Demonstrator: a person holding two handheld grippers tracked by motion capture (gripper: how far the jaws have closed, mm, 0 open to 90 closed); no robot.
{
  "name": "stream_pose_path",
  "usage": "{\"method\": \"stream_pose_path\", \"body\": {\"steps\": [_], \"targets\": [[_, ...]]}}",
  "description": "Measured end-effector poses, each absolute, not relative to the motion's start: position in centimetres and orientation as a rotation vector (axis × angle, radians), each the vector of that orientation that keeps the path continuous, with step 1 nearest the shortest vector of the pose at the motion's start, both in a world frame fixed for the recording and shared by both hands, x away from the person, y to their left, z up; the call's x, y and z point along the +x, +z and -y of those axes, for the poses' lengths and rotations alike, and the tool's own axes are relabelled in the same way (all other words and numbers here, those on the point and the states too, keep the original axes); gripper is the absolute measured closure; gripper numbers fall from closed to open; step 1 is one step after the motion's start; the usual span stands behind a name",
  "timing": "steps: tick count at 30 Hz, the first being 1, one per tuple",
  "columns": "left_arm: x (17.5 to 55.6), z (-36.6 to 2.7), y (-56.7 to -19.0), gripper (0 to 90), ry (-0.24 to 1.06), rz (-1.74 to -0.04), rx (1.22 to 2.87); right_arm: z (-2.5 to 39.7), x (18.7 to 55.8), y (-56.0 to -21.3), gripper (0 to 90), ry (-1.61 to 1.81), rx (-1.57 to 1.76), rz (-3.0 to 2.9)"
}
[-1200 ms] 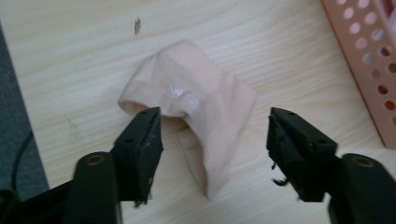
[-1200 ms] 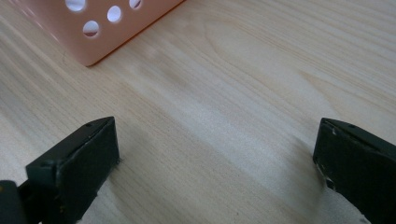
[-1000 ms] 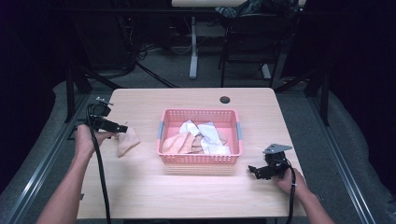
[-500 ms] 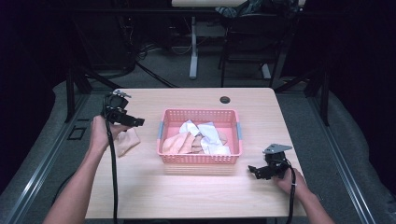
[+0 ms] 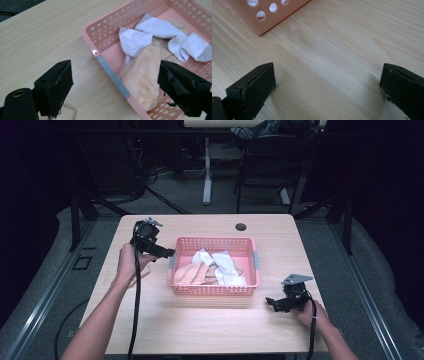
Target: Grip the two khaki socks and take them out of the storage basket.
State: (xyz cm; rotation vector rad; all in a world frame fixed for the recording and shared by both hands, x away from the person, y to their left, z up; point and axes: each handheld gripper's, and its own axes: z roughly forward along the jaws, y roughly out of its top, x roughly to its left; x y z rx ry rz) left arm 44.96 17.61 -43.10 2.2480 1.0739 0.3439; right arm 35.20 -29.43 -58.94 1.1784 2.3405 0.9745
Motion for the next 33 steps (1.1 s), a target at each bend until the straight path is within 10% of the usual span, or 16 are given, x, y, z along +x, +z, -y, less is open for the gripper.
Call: {"method": "stream_pose_path", "body": {"steps": [19, 33], "targets": [[46.0, -12.5, -46.3, 2.1, 0.277, -0.999, 2.332, 29.4, 35.2, -58.9, 0.0, 0.974, 1.179, -2.341], [46.6, -9.6, -49.4, 20.0, 0.226, -0.987, 2.453, 29.4, 35.2, -58.9, 0.0, 0.976, 1.178, -2.342]]}}
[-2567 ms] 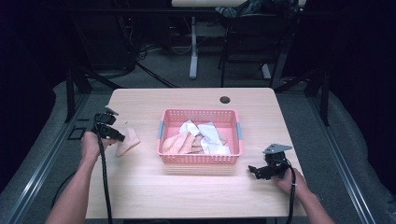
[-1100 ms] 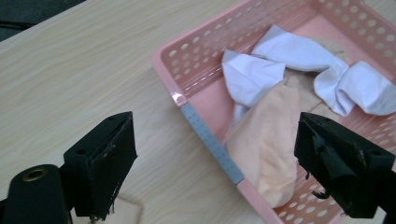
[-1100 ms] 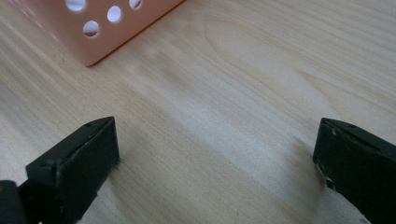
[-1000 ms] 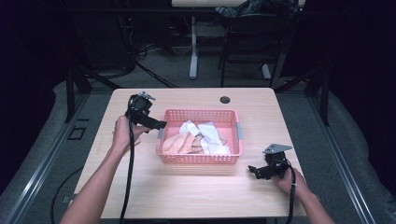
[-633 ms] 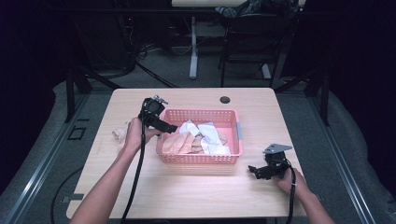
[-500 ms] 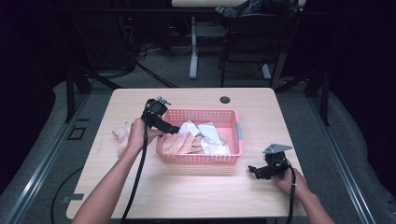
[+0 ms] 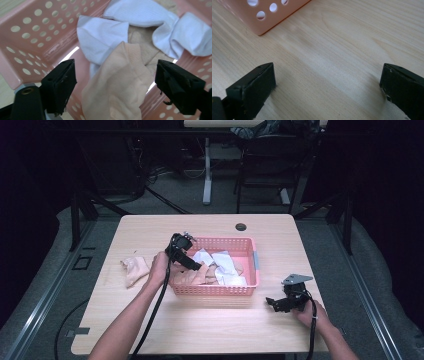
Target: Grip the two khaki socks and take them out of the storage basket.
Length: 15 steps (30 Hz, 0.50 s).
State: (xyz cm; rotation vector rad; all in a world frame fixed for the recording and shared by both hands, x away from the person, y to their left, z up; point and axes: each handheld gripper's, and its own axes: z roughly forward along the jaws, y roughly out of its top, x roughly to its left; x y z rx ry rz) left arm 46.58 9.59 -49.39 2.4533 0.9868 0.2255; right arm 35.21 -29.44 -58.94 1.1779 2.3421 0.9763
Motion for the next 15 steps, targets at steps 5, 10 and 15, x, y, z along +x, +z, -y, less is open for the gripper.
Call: {"method": "stream_pose_path", "body": {"steps": [5, 10, 15], "targets": [[46.9, -9.0, -50.5, 27.5, 0.202, -1.040, 2.493, 29.5, 35.2, -58.9, 0.0, 0.977, 1.176, -2.343], [47.0, -8.8, -51.1, 40.4, 0.185, -1.095, 2.523, 29.4, 35.2, -58.9, 0.0, 0.976, 1.177, -2.342], [46.9, -8.8, -51.2, 63.8, 0.165, -1.072, 2.552, 29.4, 35.2, -58.9, 0.0, 0.976, 1.174, -2.344]]}}
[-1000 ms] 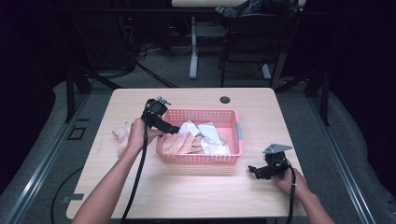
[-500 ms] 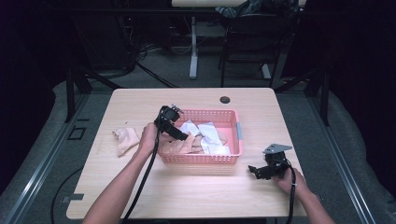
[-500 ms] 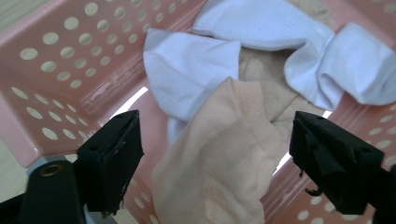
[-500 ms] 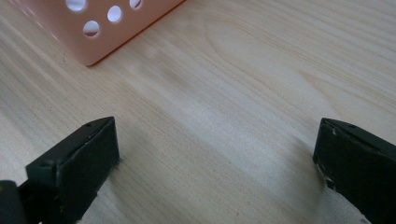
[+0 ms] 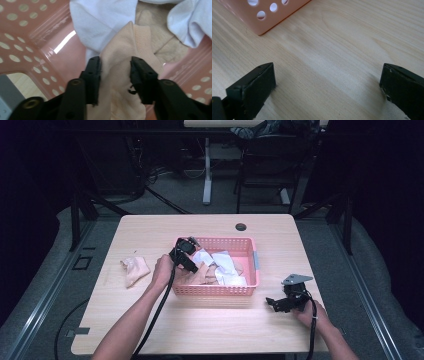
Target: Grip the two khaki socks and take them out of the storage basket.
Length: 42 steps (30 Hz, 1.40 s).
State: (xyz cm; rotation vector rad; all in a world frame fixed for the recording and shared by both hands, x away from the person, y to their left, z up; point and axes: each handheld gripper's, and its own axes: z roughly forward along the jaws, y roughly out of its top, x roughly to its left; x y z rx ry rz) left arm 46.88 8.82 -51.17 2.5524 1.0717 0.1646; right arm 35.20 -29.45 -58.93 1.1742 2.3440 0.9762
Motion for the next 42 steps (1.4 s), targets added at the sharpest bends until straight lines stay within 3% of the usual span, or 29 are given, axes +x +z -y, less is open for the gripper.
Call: {"method": "stream_pose_path", "body": {"steps": [5, 9, 42], "targets": [[46.8, -9.1, -51.2, 79.8, 0.173, -1.054, 2.572, 29.4, 35.2, -58.9, 0.0, 0.977, 1.174, -2.344], [46.7, -9.4, -51.3, 85.1, 0.177, -1.057, 2.558, 29.4, 35.2, -58.9, 0.0, 0.976, 1.174, -2.344], [44.9, -12.5, -41.5, 86.3, 0.334, -0.926, 2.443, 29.4, 35.2, -58.9, 0.0, 0.977, 1.174, -2.344]]}}
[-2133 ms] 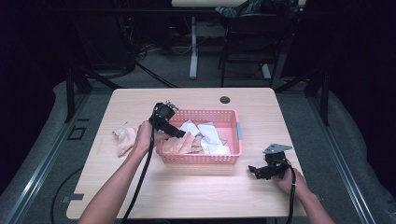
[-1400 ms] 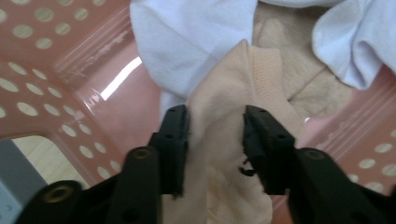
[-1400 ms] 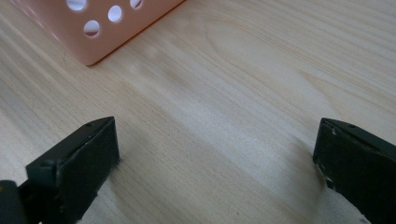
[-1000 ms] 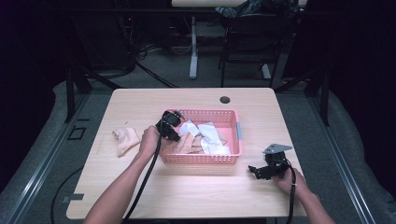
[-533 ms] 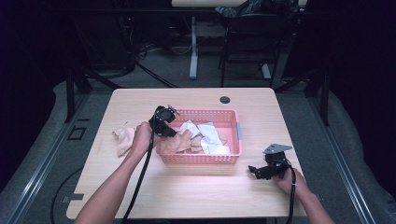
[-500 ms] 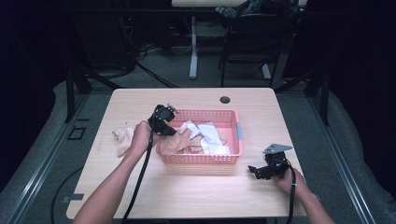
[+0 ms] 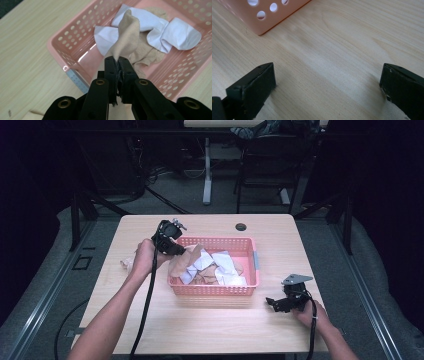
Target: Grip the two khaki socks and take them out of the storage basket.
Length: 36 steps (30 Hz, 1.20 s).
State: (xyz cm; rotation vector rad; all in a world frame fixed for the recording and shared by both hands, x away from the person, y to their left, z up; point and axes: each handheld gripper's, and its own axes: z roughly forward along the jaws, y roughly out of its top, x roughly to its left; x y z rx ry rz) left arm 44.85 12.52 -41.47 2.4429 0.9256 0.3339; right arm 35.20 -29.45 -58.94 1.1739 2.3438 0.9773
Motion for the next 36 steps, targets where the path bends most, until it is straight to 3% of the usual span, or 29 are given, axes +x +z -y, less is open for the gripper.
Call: {"method": "stream_pose_path", "body": {"steps": [18, 36], "targets": [[44.1, -17.3, -36.5, 86.3, 0.464, -0.985, 2.358, 29.4, 35.2, -58.9, 0.0, 0.979, 1.174, -2.344], [43.7, -23.6, -36.8, 86.3, 0.495, -1.151, 2.315, 29.4, 35.2, -58.9, 0.0, 0.977, 1.175, -2.344]]}}
